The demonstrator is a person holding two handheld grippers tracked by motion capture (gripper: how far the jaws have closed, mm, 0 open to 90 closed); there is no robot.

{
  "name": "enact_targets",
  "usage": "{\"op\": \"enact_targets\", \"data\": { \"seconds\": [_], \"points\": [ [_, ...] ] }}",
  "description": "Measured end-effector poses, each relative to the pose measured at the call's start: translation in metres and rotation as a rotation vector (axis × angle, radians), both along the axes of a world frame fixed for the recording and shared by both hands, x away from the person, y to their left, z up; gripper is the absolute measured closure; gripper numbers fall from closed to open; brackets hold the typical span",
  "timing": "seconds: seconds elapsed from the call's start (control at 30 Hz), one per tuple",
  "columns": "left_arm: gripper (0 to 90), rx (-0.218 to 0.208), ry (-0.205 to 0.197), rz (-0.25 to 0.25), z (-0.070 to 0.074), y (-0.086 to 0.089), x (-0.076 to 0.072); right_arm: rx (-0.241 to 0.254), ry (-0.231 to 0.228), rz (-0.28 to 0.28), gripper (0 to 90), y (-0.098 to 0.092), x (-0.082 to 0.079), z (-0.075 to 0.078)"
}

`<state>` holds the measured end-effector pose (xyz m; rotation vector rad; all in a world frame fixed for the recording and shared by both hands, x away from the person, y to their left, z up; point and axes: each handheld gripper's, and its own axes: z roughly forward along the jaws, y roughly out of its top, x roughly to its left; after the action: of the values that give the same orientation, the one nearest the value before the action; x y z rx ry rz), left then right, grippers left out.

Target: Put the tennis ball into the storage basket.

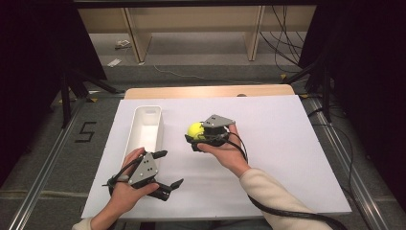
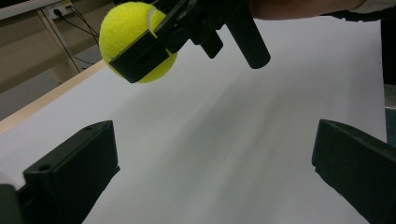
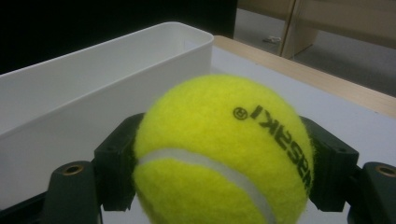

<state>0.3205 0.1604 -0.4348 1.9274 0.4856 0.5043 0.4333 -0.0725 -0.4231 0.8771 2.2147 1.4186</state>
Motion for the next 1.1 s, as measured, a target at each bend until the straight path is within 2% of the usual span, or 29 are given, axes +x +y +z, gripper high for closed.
{"op": "enact_targets", "data": {
  "seconds": [1.1],
  "points": [
    [0.0,-0.005,0.005,-0.001,-0.001,0.000,0.000,0.009,0.004,0.022,26.5,0.013,0.000,0.001]
  ]
}}
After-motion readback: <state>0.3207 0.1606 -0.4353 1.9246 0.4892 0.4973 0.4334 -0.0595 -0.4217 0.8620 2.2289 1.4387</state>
